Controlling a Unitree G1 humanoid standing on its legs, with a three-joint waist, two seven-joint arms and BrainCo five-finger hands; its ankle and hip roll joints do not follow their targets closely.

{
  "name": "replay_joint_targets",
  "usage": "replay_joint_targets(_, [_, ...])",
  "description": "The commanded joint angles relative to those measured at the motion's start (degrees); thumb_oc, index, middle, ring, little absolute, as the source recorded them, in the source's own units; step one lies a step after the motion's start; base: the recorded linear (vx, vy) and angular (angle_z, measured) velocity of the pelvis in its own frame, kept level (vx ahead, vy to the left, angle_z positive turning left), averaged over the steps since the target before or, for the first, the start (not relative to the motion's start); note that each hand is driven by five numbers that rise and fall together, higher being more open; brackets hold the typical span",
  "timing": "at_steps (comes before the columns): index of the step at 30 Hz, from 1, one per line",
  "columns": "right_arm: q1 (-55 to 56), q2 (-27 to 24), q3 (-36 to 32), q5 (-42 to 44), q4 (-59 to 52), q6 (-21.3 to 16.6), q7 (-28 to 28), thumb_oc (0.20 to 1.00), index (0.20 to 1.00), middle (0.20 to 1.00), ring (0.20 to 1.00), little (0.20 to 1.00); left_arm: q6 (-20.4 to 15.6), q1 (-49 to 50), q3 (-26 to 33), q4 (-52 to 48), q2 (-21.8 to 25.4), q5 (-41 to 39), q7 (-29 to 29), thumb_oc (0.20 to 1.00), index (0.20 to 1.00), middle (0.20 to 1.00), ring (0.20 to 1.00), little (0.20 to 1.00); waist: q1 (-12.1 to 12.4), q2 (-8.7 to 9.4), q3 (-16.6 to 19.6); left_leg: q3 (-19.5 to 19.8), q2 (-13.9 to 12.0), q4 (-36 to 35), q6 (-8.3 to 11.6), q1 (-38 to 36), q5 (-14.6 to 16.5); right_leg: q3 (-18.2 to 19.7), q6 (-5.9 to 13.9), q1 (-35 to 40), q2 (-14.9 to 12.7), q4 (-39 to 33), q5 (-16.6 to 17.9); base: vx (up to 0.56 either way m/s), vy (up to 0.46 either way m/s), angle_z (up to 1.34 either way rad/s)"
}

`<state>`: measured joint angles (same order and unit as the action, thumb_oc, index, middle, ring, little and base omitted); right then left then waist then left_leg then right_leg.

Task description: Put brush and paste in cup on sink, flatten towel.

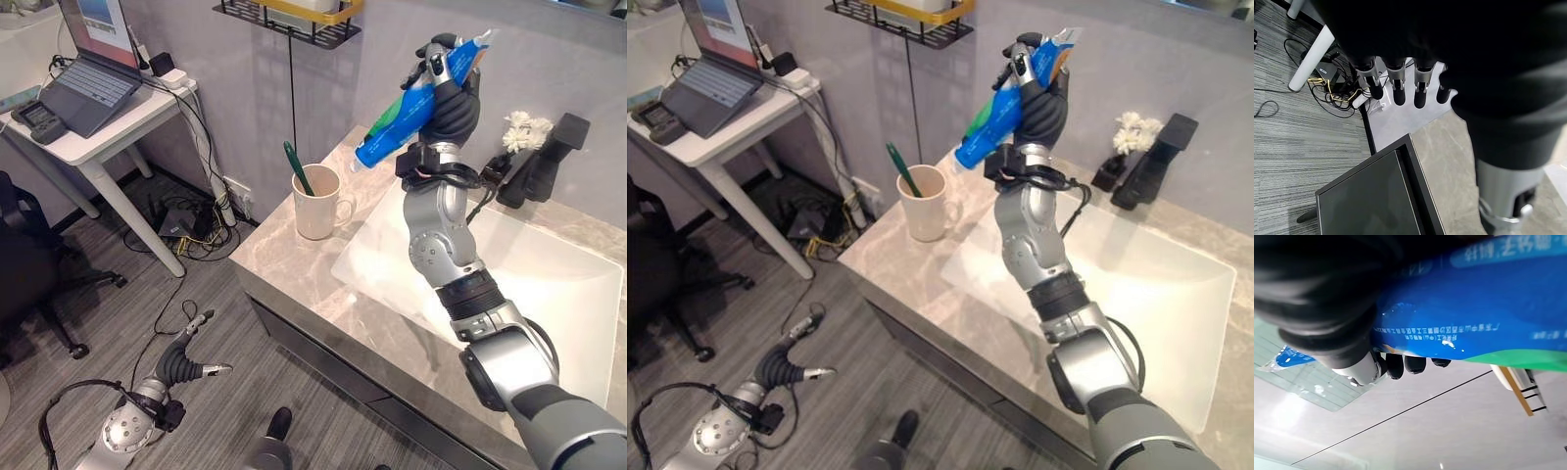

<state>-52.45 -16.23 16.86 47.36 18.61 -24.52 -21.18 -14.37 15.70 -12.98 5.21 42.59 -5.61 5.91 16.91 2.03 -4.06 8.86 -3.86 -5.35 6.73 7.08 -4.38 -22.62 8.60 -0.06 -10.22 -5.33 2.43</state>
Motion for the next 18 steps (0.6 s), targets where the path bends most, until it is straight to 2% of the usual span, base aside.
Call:
replay_joint_targets(1, [-7.98,-2.57,-0.22,-1.82,-0.46,-2.07,0.3,0.2,0.2,0.2,0.2,0.2,-2.18,-1.6,-2.14,-1.21,4.3,1.8,0.01,1.0,1.0,1.0,1.0,1.0,0.94,2.7,1.4,-1.1,3.76,0.35,-2.23,-1.0,2.45,3.02,-0.09,3.89,-2.58,0.33,3.09,0.0,0.0,0.0])
replay_joint_targets(18, [-10.22,-0.03,1.03,-1.49,1.33,-1.8,0.46,0.2,0.2,0.2,0.2,0.2,-2.05,-2.86,-3.47,-0.3,3.8,2.11,0.11,1.0,1.0,1.0,1.0,1.0,1.64,3.71,0.91,-0.55,4.52,0.35,-2.73,-0.14,2.66,2.94,0.22,3.34,-3.18,0.33,3.64,0.0,0.006,0.02])
